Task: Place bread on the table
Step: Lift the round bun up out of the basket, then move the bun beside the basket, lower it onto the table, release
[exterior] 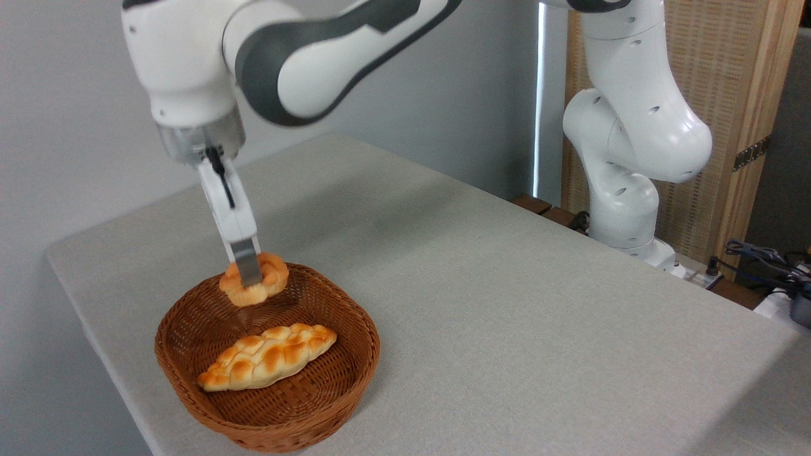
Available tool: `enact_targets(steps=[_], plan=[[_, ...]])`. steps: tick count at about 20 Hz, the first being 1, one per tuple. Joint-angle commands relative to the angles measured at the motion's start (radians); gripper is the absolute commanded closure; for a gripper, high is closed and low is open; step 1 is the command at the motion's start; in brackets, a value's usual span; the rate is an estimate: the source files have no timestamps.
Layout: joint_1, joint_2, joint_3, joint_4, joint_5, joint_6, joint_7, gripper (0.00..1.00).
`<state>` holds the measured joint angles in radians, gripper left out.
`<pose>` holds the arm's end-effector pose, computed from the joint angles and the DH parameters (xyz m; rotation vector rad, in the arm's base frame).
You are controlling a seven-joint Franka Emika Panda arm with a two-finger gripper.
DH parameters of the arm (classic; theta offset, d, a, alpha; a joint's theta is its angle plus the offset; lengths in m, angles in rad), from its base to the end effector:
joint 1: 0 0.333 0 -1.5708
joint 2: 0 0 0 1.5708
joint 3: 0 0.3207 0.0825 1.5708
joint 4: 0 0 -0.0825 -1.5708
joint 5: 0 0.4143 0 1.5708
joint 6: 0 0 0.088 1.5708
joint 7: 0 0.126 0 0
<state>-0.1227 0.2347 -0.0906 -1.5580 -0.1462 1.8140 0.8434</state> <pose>0.6507 -0.1509 0.4929 2.6104 -1.4607 0.1073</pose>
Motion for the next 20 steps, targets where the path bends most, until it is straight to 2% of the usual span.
enact_targets(steps=[1,3,5,9,15,17,19,20], plan=[[0.009,-0.093,0.037,-0.008,-0.006,-0.093,0.014,0.62],[0.017,-0.141,0.038,-0.04,-0.003,-0.133,0.037,0.62],[0.017,-0.207,0.038,-0.127,0.0,-0.136,0.068,0.61],[0.008,-0.291,0.035,-0.272,0.039,-0.134,0.117,0.6],[-0.066,-0.33,0.028,-0.41,0.071,-0.117,0.115,0.53],[-0.075,-0.328,0.011,-0.447,0.071,-0.079,0.114,0.47],[-0.078,-0.324,0.002,-0.47,0.07,-0.048,0.111,0.17],[-0.084,-0.322,0.0,-0.481,0.069,-0.042,0.111,0.17]])
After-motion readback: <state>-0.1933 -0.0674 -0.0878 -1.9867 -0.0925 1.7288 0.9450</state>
